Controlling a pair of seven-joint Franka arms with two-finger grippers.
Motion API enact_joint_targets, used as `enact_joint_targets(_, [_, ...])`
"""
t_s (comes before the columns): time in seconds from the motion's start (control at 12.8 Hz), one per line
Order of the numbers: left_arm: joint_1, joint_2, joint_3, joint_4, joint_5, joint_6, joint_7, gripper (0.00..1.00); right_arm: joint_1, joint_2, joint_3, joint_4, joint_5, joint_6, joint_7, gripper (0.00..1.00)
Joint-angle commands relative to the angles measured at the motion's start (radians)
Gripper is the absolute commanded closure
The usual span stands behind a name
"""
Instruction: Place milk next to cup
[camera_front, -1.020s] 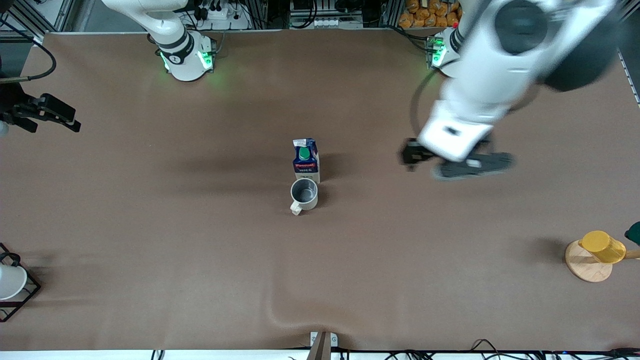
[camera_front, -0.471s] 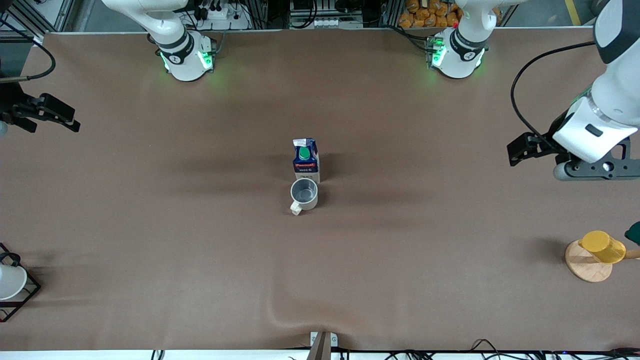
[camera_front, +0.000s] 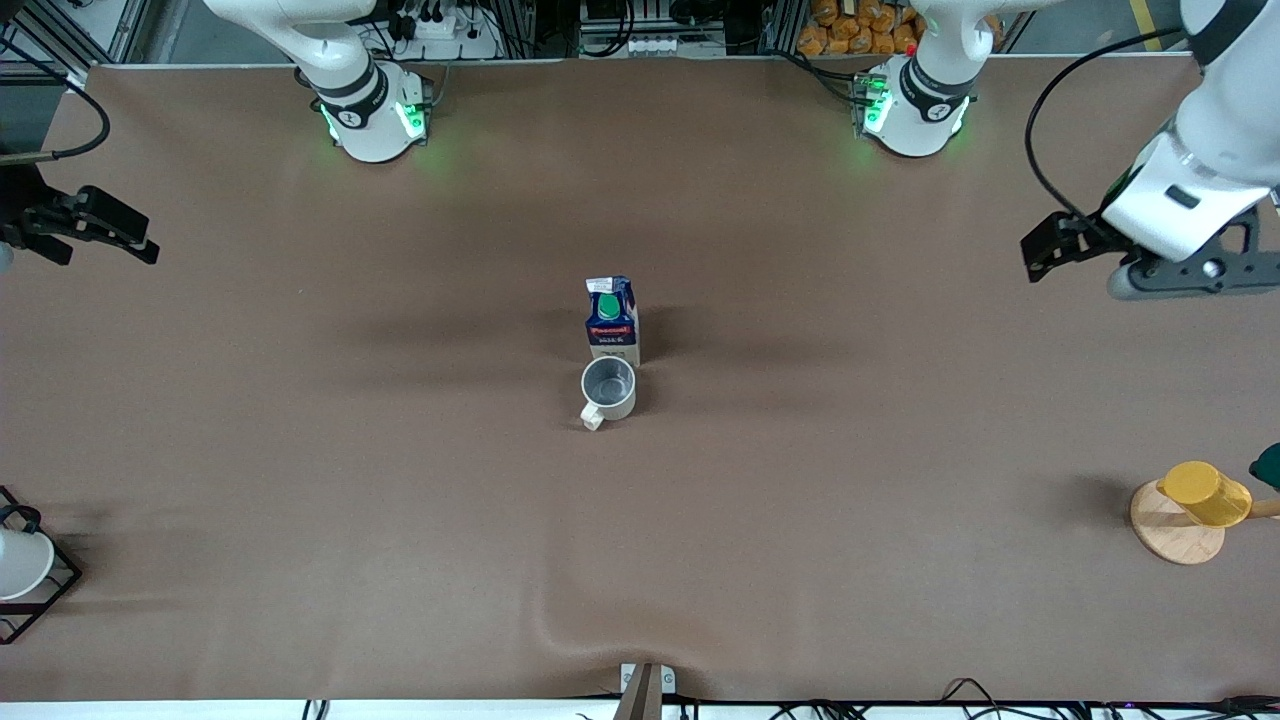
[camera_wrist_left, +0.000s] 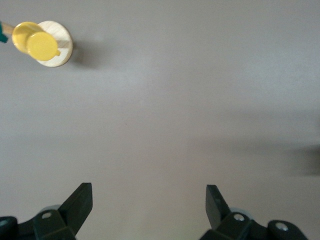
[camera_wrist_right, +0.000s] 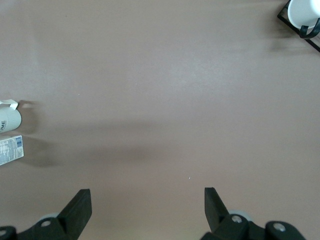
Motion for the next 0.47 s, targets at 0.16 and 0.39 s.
enact_joint_targets(0.16, [0.003,0.019,0.021,0.070,-0.030,-0.021,0.014,0.00,-0.006,0.005,-0.002,0.019,0.015,-0.019,-0.004,0.00])
enact_joint_targets(0.39, [0.001,0.024,0.020,0.084,-0.041,-0.043,0.029,0.00,-0.019,0.005,-0.002,0.019,0.018,-0.021,-0.004,0.00])
